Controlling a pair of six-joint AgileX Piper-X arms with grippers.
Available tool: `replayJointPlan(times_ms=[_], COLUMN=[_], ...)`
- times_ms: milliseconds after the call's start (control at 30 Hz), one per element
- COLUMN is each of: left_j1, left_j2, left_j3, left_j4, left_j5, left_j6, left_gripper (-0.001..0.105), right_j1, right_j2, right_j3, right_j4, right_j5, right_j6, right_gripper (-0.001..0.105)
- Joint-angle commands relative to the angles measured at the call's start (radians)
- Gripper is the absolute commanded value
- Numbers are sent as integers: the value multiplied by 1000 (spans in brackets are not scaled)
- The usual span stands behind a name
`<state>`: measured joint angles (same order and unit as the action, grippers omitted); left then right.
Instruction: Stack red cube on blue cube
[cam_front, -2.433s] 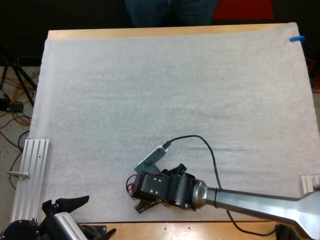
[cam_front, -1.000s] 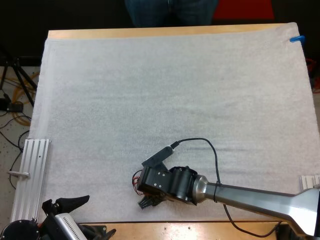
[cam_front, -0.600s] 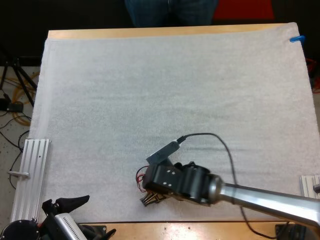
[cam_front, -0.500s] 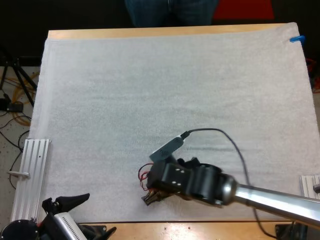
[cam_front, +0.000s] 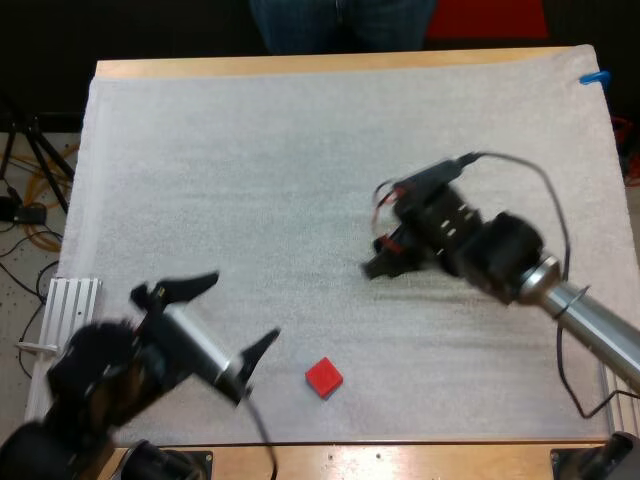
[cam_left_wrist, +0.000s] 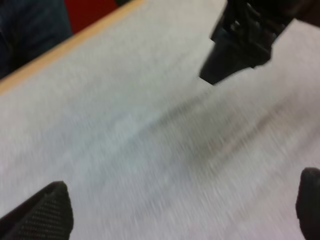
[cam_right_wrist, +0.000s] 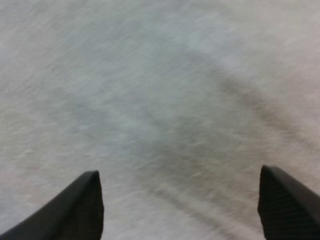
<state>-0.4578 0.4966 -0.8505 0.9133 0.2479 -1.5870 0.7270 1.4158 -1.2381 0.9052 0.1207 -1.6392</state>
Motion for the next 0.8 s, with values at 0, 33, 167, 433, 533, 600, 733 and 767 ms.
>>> replayJointPlan(times_ms=[0, 33, 167, 433, 533, 600, 733, 767], left_j1=[-4, -4, 25, 218, 304, 358, 417, 431], left_j2=[45, 69, 216, 394, 411, 407, 392, 380], left_j3=[1, 1, -10, -111, -148, -175, -206, -209], left_j4=[-78, -99, -209, -247, -244, -230, -196, -181], left_j5=[-14, -14, 0, 84, 105, 116, 116, 116], left_j6=[0, 0, 0, 0, 0, 0, 0, 9], left_gripper=[87, 87, 87, 87, 87, 87, 87, 87], right_j1=[-53, -68, -203, -426, -494, -544, -595, -602], right_j2=[-4, -4, -22, -116, -159, -201, -276, -304], right_j3=[-4, -4, -4, -4, -4, -4, 22, 34], right_j4=[-12, -12, -11, -8, -4, 13, 19, 19], right_j5=[-39, -51, -61, -79, -85, -85, -81, -79], right_j6=[-43, -48, -92, -168, -202, -249, -280, -284], right_gripper=[63, 63, 63, 63, 63, 63, 63, 63])
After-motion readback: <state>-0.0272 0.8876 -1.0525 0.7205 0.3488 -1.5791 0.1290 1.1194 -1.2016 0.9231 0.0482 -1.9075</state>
